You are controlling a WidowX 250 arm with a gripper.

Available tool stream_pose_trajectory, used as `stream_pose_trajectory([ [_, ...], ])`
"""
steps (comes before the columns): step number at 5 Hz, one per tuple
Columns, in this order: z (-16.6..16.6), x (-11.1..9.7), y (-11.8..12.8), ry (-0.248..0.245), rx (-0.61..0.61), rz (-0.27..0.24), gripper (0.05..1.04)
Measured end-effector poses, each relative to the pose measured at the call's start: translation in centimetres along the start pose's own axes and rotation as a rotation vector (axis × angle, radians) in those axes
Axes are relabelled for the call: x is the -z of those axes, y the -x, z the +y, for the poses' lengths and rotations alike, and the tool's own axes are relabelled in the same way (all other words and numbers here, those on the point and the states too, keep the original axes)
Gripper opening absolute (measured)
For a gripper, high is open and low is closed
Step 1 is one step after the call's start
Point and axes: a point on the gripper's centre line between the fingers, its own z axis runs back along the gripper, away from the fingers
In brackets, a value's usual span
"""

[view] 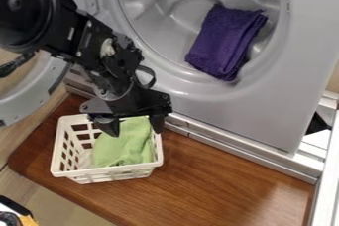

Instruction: Moved the white basket to the right

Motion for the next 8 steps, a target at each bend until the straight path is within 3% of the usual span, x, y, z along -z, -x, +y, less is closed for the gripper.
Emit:
stream_pose_trajectory([
  [2, -0.5, 0.4, -0.6, -0.008, -0.002, 0.016, 1.001],
  [4, -1.8, 2.8, -1.3, -0.081, 0.006, 0.062, 1.001],
  [6, -2.1, 6.4, 0.0, -0.197, 0.046, 0.122, 1.001],
  [7, -1.6, 8.2, 0.8, -0.246, 0.037, 0.15, 0.945],
  [8, -1.6, 9.3, 1.5, -0.28, 0.029, 0.14, 0.65],
])
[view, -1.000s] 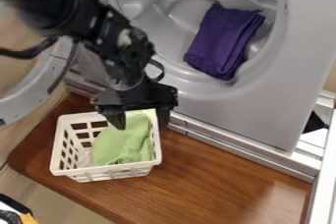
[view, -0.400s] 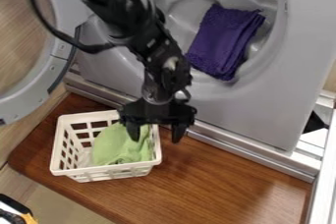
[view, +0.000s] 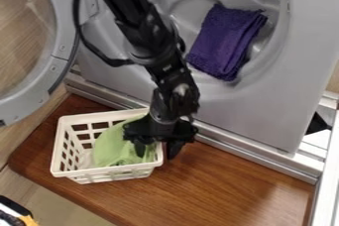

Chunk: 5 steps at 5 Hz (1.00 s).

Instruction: Moved the white basket to the right

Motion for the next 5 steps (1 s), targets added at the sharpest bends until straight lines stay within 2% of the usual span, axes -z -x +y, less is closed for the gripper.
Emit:
stream_pose_trajectory([
  [1, 0.0, 0.0, 0.1, 0.007, -0.006, -0.005, 0.345],
  [2, 0.1, -0.2, 0.4, 0.008, -0.002, -0.002, 0.185],
  [3, 0.3, -1.0, 0.3, 0.022, -0.016, -0.004, 0.125],
  [4, 0.1, -2.4, 0.1, 0.038, -0.02, -0.001, 0.106],
  [5, -0.6, -4.6, 0.3, 0.053, -0.023, -0.016, 0.1],
])
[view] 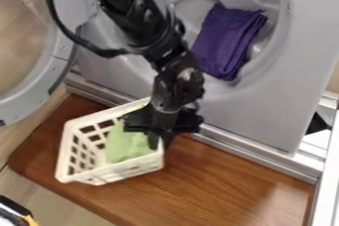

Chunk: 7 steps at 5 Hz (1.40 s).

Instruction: Moved the white basket to the right

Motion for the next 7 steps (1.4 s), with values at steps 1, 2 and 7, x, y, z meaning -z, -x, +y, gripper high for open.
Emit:
stream_pose_trajectory([
  [1, -1.4, -3.0, 0.6, 0.032, 0.019, -0.015, 0.091],
  [2, -3.5, -4.7, 1.8, 0.058, 0.077, -0.024, 0.091],
  [7, -11.0, -1.3, 7.4, 0.091, 0.177, 0.052, 0.124],
])
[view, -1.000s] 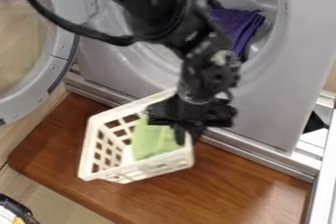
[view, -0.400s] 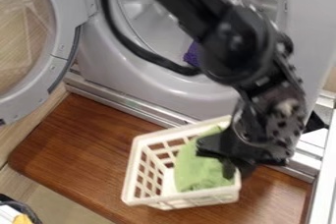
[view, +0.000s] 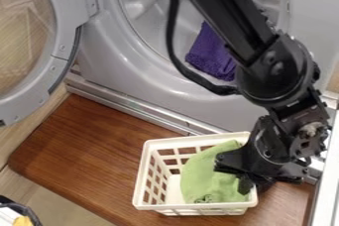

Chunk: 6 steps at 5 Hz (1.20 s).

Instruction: Moved the white basket to the right

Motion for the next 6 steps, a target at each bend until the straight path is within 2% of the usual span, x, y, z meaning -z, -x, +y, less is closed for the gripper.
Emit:
stream_pose_trajectory([
  [1, 0.0, 0.2, 0.0, 0.002, -0.026, 0.014, 0.324],
  [3, 0.1, 0.2, -0.2, 0.004, 0.004, -0.003, 0.932],
  [4, 0.3, 0.3, -0.2, -0.003, 0.017, -0.01, 1.009],
  [5, 0.5, 0.1, 0.0, 0.001, 0.044, -0.009, 1.004],
  [6, 0.3, -1.5, 0.0, 0.06, 0.056, -0.019, 0.999],
])
